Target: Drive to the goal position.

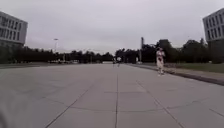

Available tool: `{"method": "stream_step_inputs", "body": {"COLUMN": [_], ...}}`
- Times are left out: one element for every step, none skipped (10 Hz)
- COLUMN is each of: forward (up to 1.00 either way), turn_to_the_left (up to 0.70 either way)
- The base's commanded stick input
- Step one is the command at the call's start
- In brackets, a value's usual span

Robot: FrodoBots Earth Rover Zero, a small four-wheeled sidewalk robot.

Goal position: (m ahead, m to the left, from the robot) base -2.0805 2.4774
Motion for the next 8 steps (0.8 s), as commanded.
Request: {"method": "stream_step_inputs", "body": {"forward": [0.7,0.7,0.7,0.7,0.7,0.7,0.7,0.7], "turn_to_the_left": [0.0,0.0,0.0,0.0,0.0,0.0,0.0,0.0]}}
